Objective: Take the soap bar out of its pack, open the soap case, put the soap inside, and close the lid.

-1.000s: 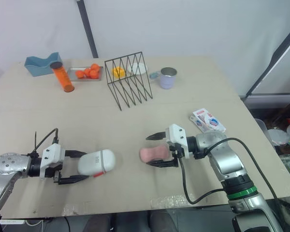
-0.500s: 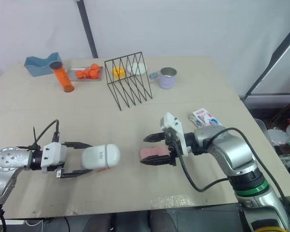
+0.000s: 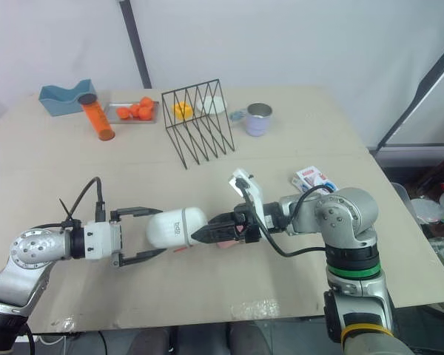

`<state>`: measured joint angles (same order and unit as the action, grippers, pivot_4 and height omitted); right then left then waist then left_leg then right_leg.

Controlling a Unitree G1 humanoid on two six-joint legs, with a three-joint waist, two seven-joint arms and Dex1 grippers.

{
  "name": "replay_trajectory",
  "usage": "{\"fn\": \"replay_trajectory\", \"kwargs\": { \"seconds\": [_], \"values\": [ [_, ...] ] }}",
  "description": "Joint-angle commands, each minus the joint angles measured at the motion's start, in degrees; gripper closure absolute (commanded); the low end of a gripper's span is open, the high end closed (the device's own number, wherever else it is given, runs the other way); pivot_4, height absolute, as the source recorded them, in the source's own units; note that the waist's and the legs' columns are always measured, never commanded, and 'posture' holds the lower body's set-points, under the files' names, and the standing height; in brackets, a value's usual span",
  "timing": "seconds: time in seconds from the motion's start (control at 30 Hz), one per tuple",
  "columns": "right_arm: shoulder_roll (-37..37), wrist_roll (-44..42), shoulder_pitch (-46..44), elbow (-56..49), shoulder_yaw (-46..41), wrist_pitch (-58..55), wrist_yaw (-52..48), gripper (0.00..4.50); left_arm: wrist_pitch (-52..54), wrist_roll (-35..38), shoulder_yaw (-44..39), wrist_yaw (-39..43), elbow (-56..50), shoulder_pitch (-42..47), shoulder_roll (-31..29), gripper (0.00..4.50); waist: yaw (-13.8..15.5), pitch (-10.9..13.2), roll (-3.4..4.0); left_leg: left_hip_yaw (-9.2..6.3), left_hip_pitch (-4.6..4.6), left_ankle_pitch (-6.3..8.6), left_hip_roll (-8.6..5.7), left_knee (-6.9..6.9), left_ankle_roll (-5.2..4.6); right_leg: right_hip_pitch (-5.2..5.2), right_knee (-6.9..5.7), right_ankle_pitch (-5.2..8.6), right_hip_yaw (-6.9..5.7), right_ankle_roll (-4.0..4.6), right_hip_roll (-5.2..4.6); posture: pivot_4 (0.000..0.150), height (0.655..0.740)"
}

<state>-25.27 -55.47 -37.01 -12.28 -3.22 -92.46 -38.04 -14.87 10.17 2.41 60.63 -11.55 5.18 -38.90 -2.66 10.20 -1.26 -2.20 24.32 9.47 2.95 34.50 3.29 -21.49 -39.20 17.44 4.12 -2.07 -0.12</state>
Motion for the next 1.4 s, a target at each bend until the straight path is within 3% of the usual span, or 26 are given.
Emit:
{"fn": "replay_trajectory", "kwargs": {
  "seconds": [0.03, 0.53, 1.23, 1.27, 1.33, 1.4],
  "values": [
    [0.8, -6.1, -1.9, 2.4, -2.2, 0.0, 4.4, 0.0, -0.9, 0.1, 0.2, -1.4, -2.4, 0.0, 0.3, 1.01, 0.0, 0.0, 0.0, 0.0, 0.01, 0.0, 0.0, 0.0, -0.01, -0.01, 0.0, 0.0, 0.0, 0.0, 0.0, 0.15, 0.74],
    [2.5, -19.4, -2.4, 8.6, -2.8, 0.0, 19.5, 0.0, -1.0, 0.3, 1.8, -1.9, -3.2, -0.4, -0.2, 1.01, 0.0, 0.0, 0.0, 0.01, 0.04, 0.01, 0.02, 0.0, -0.02, -0.05, 0.0, 0.0, 0.02, 0.0, 0.02, 0.15, 0.74],
    [0.8, -26.2, -0.3, 9.5, -2.3, 0.0, 24.3, 0.0, -1.3, -0.4, 1.9, -2.1, -1.8, 0.5, -0.4, 1.01, 0.0, 0.0, 0.0, 0.04, 0.31, 0.02, 0.03, 0.0, -0.04, -0.37, 0.0, -0.01, 0.05, 0.0, 0.04, 0.15, 0.74],
    [0.7, -26.2, -0.3, 9.6, -2.3, 0.0, 24.4, 0.54, -1.2, -0.4, 1.9, -2.1, -1.8, 0.5, -0.4, 1.01, 0.0, 0.0, 0.0, 0.04, 0.36, 0.02, 0.03, 0.0, -0.04, -0.42, 0.0, -0.01, 0.05, 0.01, 0.04, 0.15, 0.74],
    [0.6, -26.1, -0.1, 9.4, -2.2, 0.0, 24.4, 1.14, -1.2, -0.5, 1.9, -2.2, -1.8, 0.4, -0.3, 1.01, 0.0, 0.0, 0.0, 0.04, 0.39, 0.02, 0.03, 0.0, -0.04, -0.44, 0.0, 0.0, 0.05, 0.0, 0.04, 0.15, 0.74],
    [0.5, -26.1, 0.1, 9.2, -2.1, 0.0, 24.3, 2.14, -1.1, -0.6, 1.9, -2.3, -1.9, 0.4, -0.3, 1.01, 0.0, 0.0, 0.0, 0.04, 0.44, 0.02, 0.03, 0.0, -0.04, -0.51, 0.0, -0.01, 0.05, 0.0, 0.04, 0.15, 0.74]
  ]
}}
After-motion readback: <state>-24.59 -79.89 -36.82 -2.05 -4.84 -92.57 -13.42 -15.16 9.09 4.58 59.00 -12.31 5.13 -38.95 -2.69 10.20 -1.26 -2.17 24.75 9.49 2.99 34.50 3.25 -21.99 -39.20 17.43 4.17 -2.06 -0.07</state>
